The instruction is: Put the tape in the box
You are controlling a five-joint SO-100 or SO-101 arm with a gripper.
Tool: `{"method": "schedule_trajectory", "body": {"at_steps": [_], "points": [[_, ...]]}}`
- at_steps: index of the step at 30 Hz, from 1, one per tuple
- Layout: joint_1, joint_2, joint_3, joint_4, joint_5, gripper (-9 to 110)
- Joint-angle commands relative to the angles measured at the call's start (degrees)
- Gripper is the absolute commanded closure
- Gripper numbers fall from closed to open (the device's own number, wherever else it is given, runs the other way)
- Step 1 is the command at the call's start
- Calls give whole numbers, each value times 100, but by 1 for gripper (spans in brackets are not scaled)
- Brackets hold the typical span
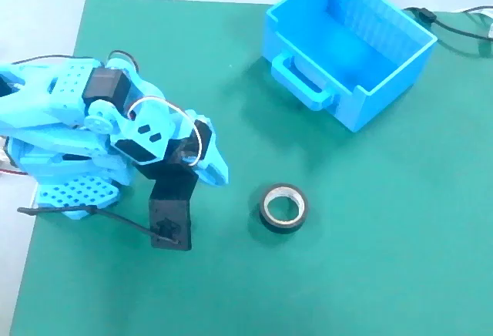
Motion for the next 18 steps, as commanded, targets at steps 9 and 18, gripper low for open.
{"method": "schedule_trajectory", "body": {"at_steps": [9, 18], "points": [[132, -26, -1239, 211, -70, 99], [246, -1740, -2997, 536, -9, 100]]}}
